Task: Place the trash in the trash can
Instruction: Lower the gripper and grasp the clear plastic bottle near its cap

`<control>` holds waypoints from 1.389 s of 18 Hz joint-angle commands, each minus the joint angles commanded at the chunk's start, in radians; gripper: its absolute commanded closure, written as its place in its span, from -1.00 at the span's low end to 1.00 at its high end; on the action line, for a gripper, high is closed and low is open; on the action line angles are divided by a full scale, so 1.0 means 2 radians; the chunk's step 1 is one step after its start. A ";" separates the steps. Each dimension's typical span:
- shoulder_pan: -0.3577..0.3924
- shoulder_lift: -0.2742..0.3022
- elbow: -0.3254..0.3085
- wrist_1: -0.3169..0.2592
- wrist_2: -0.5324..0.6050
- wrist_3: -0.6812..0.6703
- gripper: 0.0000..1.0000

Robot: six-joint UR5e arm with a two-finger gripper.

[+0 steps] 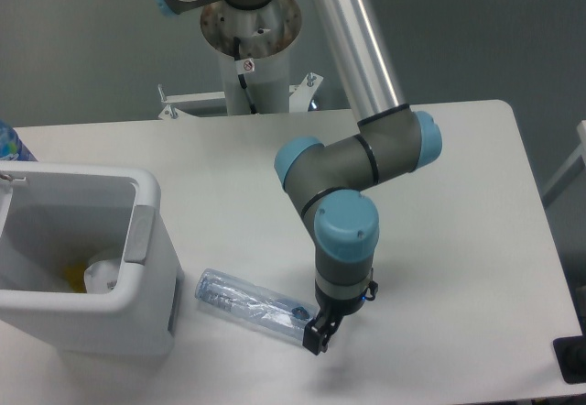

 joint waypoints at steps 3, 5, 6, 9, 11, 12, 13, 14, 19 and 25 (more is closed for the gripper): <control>-0.007 -0.004 -0.005 0.000 0.010 -0.010 -0.93; -0.011 -0.008 -0.009 0.000 0.016 -0.010 -0.87; -0.014 -0.008 -0.008 0.000 0.017 -0.012 -0.84; -0.013 -0.008 -0.008 0.001 0.017 -0.012 -0.64; -0.014 -0.010 -0.007 0.001 0.017 -0.012 -0.51; -0.013 -0.011 -0.006 0.001 0.017 -0.013 -0.47; -0.013 -0.012 -0.005 0.001 0.017 -0.013 -0.41; -0.013 -0.012 -0.005 0.001 0.016 -0.015 -0.38; -0.013 -0.015 -0.001 0.001 0.016 -0.021 -0.17; -0.014 -0.019 0.007 0.002 0.016 -0.034 0.19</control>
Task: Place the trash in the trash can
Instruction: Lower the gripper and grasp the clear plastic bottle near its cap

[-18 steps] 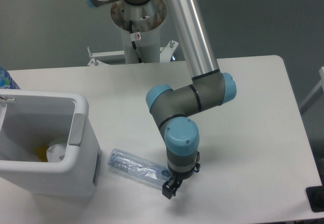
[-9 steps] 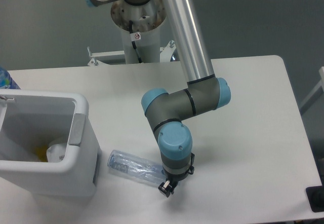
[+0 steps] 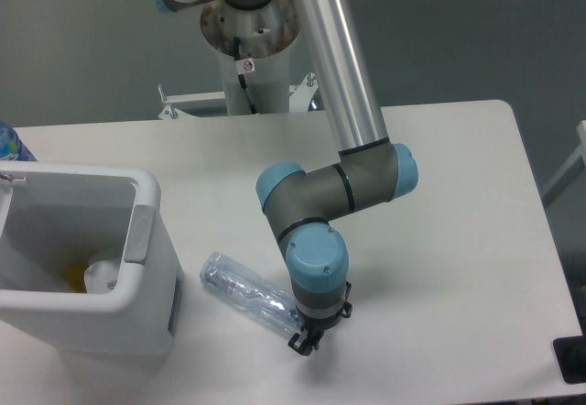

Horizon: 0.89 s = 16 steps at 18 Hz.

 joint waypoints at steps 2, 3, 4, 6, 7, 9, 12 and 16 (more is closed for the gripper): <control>0.001 -0.002 0.003 0.000 0.001 -0.002 0.21; 0.001 -0.002 0.004 0.000 0.001 -0.001 0.23; 0.001 -0.002 0.003 0.000 0.001 -0.001 0.28; 0.001 -0.002 0.004 0.000 0.001 -0.002 0.32; 0.001 -0.002 0.004 0.000 0.002 -0.001 0.36; 0.001 -0.001 0.004 0.000 0.005 -0.001 0.49; 0.001 0.002 0.008 0.000 0.007 -0.001 0.57; 0.000 0.002 0.037 0.000 0.005 -0.001 0.58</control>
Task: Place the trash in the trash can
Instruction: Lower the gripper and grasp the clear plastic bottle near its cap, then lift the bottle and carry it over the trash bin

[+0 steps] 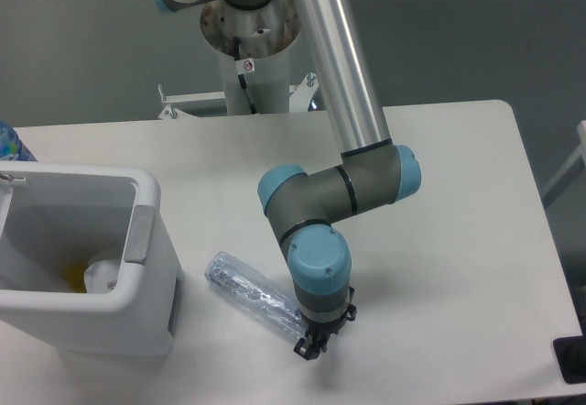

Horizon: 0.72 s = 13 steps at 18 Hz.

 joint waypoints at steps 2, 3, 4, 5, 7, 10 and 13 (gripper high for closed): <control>0.000 0.000 0.018 0.001 -0.004 0.000 0.58; 0.001 0.000 0.026 0.002 -0.004 0.001 0.58; 0.000 0.001 0.033 0.002 -0.004 0.002 0.58; 0.000 0.001 0.040 0.003 -0.004 0.002 0.58; 0.000 0.000 0.052 0.004 -0.005 0.007 0.58; 0.000 0.002 0.074 0.006 -0.017 0.008 0.58; 0.001 0.014 0.085 0.006 -0.039 0.010 0.58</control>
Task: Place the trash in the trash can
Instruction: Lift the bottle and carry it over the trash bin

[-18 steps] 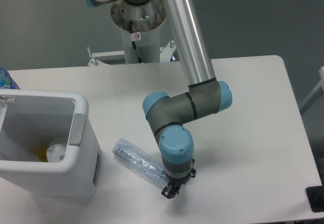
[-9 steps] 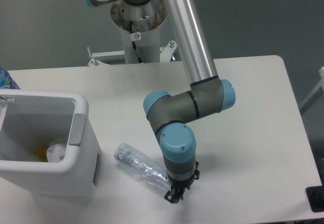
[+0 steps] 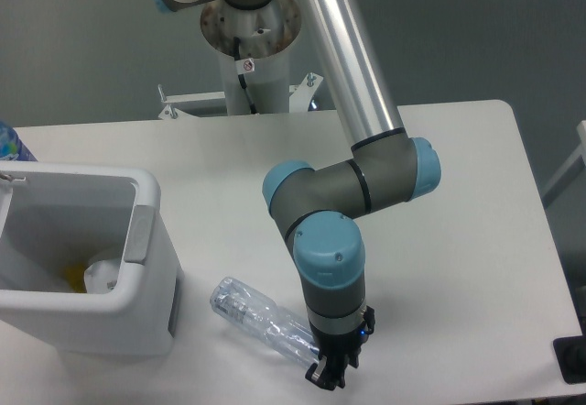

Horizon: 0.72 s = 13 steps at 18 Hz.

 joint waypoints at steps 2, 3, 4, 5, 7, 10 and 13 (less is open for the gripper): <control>0.000 0.011 0.000 0.000 -0.007 0.002 0.58; 0.000 0.016 0.000 0.000 -0.007 0.007 0.58; 0.000 0.024 0.001 0.001 -0.010 0.008 0.58; 0.000 0.034 0.005 0.001 -0.019 0.008 0.58; 0.000 0.049 0.016 0.002 -0.054 0.016 0.58; 0.002 0.059 0.027 0.009 -0.088 0.044 0.58; 0.003 0.068 0.032 0.019 -0.098 0.054 0.58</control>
